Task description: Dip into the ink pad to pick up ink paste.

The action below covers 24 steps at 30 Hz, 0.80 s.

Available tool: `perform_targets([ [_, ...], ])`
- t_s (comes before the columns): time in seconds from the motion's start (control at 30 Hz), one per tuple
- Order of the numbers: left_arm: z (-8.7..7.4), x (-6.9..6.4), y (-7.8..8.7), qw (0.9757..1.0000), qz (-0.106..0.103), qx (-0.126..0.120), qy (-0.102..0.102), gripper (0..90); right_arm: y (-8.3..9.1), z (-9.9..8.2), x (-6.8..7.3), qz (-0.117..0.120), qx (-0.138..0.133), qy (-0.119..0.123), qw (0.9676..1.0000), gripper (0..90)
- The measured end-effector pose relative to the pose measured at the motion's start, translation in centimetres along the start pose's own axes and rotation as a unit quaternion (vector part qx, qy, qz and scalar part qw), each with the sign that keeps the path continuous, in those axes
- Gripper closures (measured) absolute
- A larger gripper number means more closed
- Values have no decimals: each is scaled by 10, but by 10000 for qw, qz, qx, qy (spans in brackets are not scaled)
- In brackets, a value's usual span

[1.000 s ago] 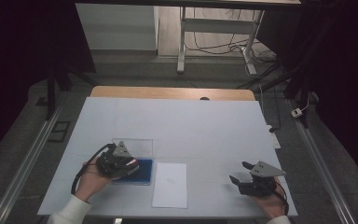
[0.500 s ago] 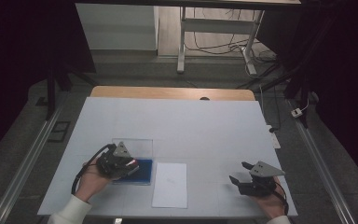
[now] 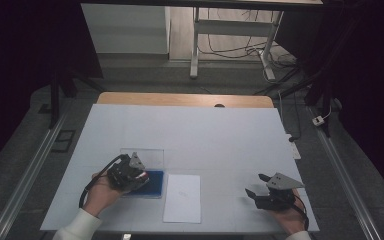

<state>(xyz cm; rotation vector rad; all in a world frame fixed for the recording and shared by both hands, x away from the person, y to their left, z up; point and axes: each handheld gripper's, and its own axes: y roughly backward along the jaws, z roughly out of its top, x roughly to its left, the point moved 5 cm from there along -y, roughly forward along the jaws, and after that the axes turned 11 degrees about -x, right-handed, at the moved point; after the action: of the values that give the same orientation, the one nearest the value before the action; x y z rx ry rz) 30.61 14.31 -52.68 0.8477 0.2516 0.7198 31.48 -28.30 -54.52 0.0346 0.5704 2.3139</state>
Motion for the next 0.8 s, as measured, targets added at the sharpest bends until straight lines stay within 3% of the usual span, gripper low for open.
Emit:
perform_targets([
  [0.8, -2, -1, -1, 10000, 20, -62, -8, 711, 1, 2, 2, -24, 12, 40, 10000, 257],
])
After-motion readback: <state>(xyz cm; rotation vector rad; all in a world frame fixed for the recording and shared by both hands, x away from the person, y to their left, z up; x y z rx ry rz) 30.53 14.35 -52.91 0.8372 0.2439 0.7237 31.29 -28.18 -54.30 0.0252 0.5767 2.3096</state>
